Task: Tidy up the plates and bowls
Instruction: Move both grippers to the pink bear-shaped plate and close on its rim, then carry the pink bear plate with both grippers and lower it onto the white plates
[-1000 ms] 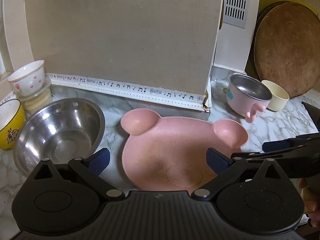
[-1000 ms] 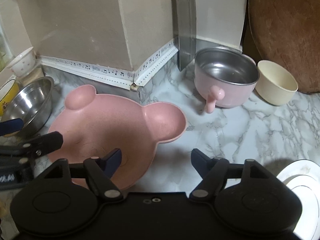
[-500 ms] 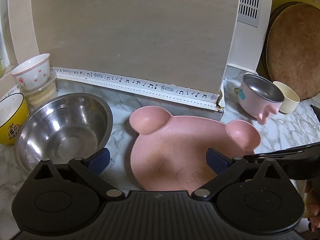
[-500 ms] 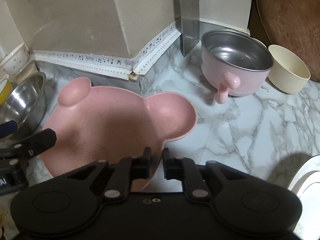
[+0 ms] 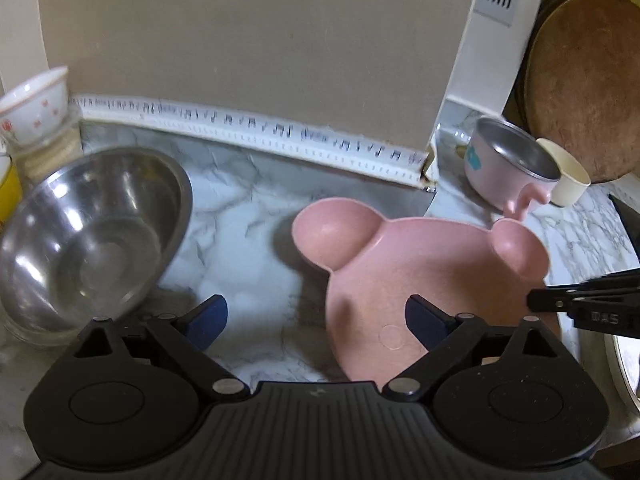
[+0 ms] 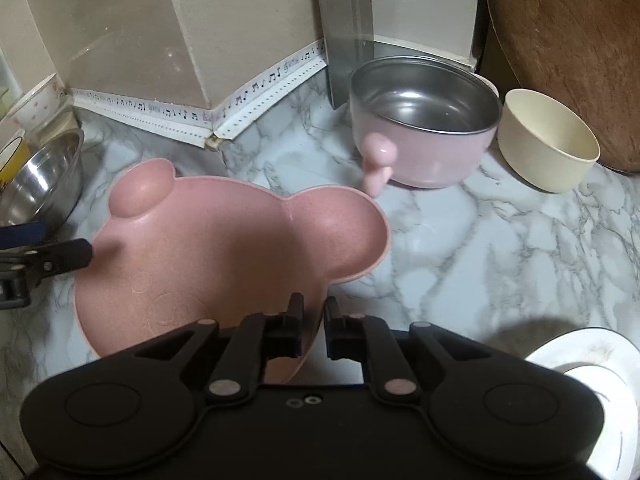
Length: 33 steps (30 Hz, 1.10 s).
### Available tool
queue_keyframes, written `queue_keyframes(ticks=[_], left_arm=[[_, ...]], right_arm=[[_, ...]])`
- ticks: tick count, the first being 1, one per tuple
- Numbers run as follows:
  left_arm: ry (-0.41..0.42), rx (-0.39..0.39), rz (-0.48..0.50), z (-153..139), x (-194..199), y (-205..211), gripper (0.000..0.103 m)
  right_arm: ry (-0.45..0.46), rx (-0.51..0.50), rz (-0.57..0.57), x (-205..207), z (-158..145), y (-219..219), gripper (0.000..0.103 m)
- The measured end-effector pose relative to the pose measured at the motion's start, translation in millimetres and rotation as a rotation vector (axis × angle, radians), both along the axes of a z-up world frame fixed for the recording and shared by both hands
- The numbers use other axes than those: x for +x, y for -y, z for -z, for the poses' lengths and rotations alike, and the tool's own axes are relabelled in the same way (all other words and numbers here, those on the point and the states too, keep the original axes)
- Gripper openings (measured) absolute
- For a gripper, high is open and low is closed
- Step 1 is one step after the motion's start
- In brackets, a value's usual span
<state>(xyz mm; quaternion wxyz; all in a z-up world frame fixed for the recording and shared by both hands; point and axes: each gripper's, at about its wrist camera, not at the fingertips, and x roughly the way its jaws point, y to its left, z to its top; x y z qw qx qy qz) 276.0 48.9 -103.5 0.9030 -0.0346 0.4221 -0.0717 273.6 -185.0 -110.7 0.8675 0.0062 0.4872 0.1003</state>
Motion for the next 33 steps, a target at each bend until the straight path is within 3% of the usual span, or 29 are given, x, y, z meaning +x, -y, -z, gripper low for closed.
queue_keyframes(ticks=[2,3,7,9,14,18,25,33], left_arm=[[-0.039,-0.032,0.001,5,6,1,0.067],[-0.056,-0.045,0.0,8,8,0,0.061],[-0.079,-0.088,0.009,14,14,1,0.052],[-0.087,-0.101,0.014,15,16,3,0.037],[-0.133,-0.126,-0.005,21,23,3,0.02],[-0.149,-0.164,-0.039,21,26,-5,0.015],[-0.152,-0.159,-0.023,15,15,-4,0.014],[-0.101,-0.164,0.013,-14,-11,11,0.013]], right_arm=[[-0.002,0.005,-0.005,0,0,3,0.011],[-0.001,0.004,-0.008,0,-1,4,0.011],[-0.001,0.008,-0.006,1,0,4,0.011],[0.001,0.01,-0.005,0,0,5,0.011],[0.001,0.014,0.001,1,1,4,0.01],[-0.002,0.016,0.01,2,1,3,0.01],[-0.006,0.023,0.019,-3,-3,5,0.01],[0.014,0.062,0.009,-25,-24,28,0.01]])
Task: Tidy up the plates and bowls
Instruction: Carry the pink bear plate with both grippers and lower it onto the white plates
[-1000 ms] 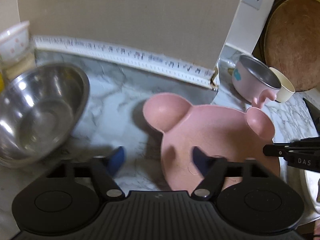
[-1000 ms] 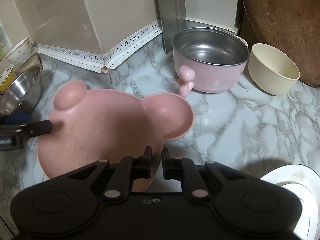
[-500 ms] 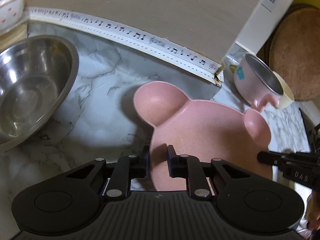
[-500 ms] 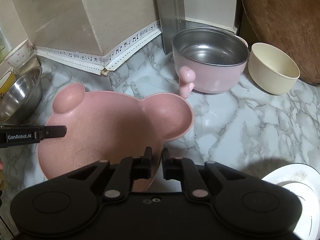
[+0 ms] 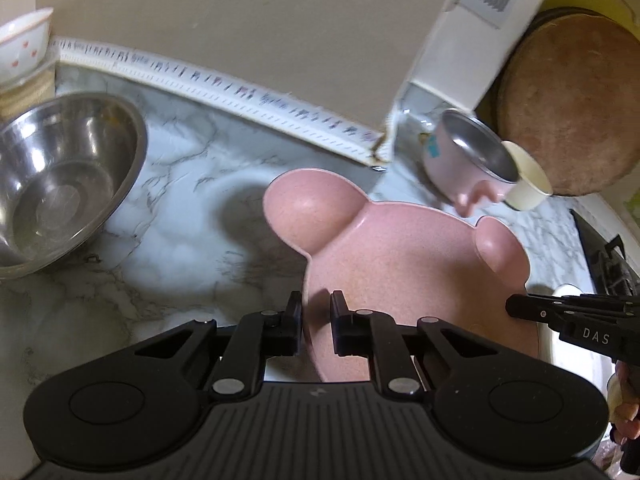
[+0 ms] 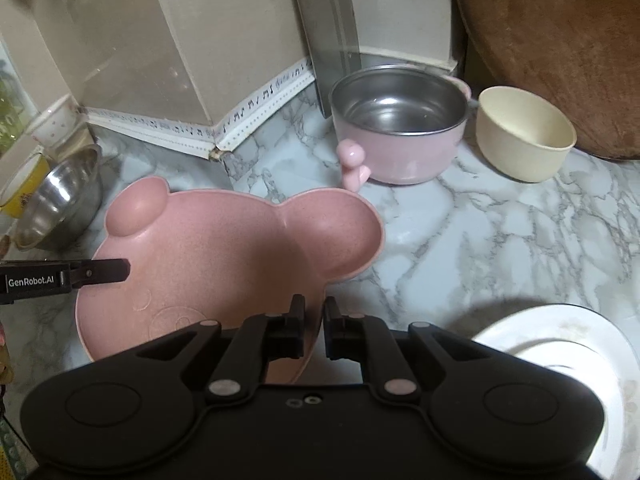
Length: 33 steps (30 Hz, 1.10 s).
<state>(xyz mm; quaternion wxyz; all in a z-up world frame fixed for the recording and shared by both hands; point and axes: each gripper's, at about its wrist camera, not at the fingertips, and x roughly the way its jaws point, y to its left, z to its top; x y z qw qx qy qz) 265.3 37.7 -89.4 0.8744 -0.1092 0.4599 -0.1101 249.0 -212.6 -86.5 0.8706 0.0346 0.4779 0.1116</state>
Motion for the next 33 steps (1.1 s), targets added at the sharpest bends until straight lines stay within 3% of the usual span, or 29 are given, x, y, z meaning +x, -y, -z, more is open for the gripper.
queue_keyframes(ticks=[16,28,33], left_arm=[[0.078,0.01,0.165,-38,-42,96,0.013],[0.095,0.032,0.291,-38,-64,182,0.013],[0.086,0.053,0.302,-27,-63,210,0.014]], right_arm=[[0.044,0.028,0.083,-68,-45,99,0.01],[0.048,0.019,0.185,-109,-41,178,0.01],[0.039,0.019,0.214,-114,-30,203,0.01]])
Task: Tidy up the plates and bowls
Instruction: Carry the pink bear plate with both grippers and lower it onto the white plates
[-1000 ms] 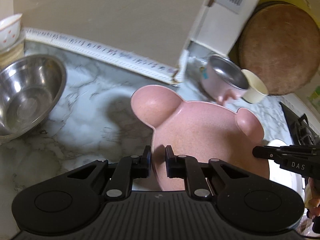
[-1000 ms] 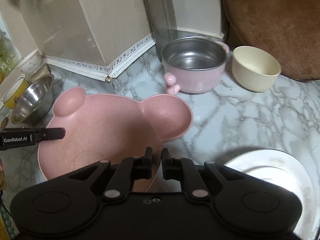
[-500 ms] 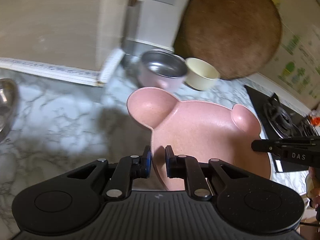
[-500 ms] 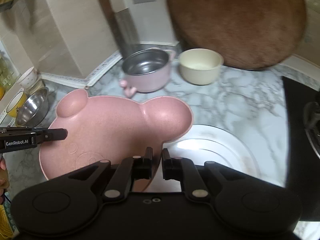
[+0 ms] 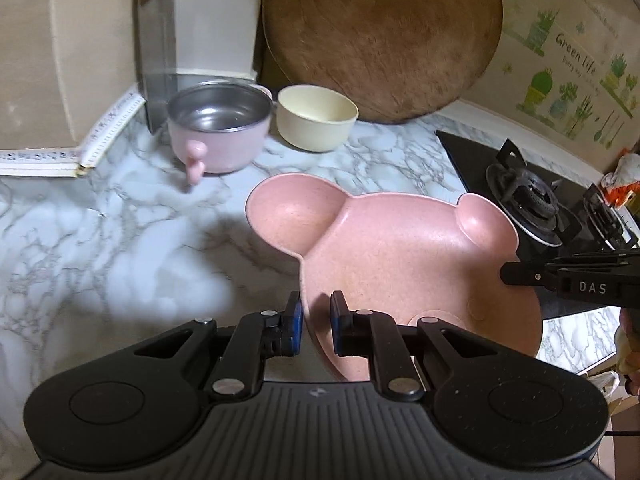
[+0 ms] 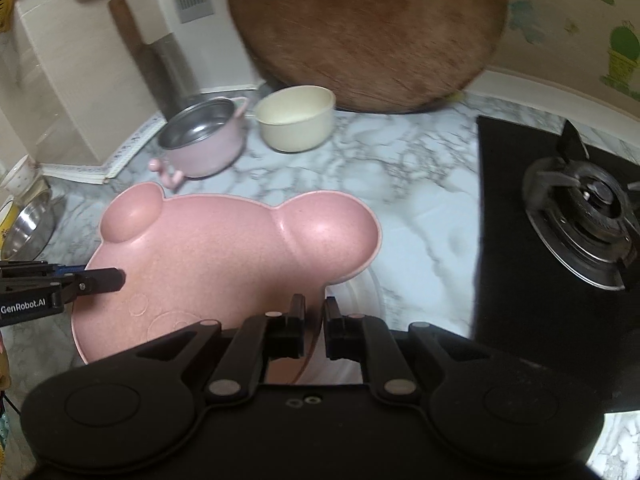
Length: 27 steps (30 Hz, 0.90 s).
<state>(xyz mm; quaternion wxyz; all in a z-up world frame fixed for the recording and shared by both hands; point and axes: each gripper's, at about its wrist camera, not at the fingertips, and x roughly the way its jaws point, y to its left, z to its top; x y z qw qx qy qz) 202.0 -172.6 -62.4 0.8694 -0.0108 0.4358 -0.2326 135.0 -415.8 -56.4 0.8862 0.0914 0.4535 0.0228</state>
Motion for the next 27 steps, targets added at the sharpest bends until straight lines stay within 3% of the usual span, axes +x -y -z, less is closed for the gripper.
queue_keyframes(ticks=[14,27], left_arm=[[-0.012,0.046,-0.038,21,14,29,0.014],[-0.018,0.074,-0.027,31,17,38,0.015]], right_arm=[[-0.02,-0.027,-0.016,15,30,20,0.01],[-0.026,-0.094,-0.03,22,34,16,0.011]])
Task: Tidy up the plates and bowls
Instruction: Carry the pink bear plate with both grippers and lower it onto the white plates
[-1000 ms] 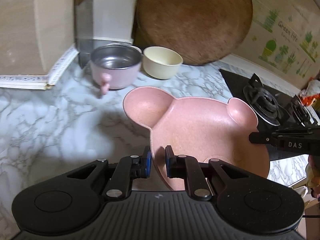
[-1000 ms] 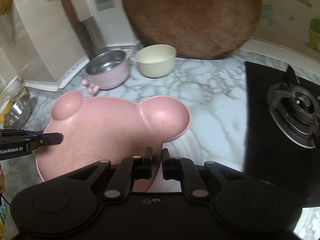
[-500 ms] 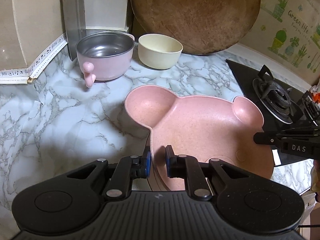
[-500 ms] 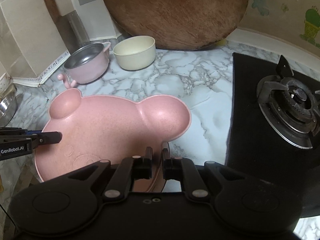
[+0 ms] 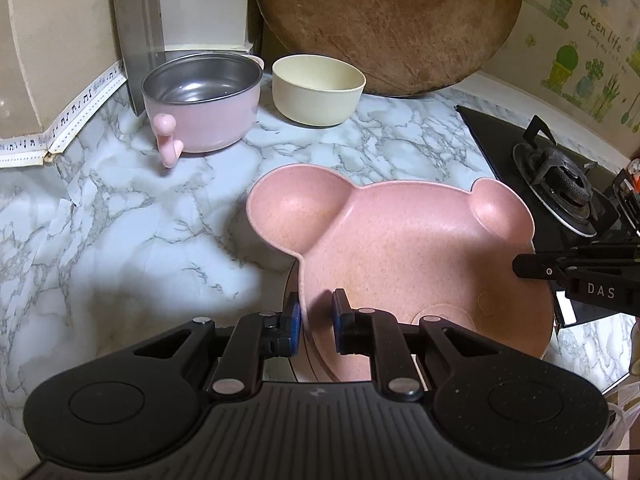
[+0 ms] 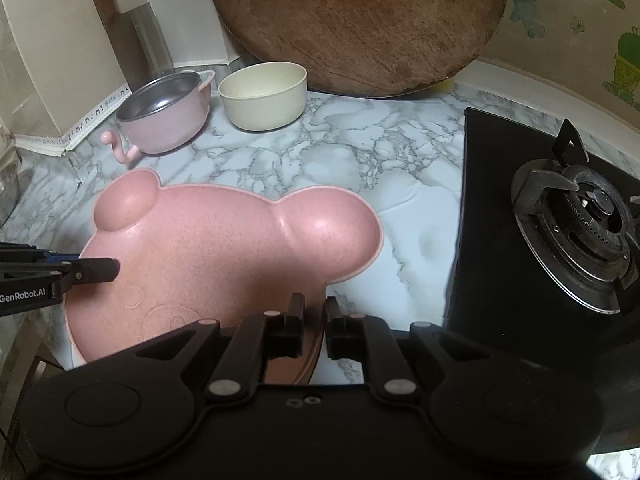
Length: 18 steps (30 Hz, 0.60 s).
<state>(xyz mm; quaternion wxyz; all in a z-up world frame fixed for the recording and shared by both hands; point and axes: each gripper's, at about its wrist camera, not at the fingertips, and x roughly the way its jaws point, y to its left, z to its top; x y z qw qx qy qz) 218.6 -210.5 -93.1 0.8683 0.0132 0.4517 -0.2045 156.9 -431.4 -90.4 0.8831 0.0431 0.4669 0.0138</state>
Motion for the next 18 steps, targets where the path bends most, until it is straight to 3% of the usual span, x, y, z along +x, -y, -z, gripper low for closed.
queue_keyframes(ticks=[11,18], left_arm=[[0.005,0.027,0.029,1,1,4,0.015],[0.003,0.031,0.043,0,-1,4,0.016]], right_arm=[[0.024,-0.066,-0.026,-2,-2,-7,0.019],[0.044,-0.064,-0.037,-8,-11,-9,0.034]])
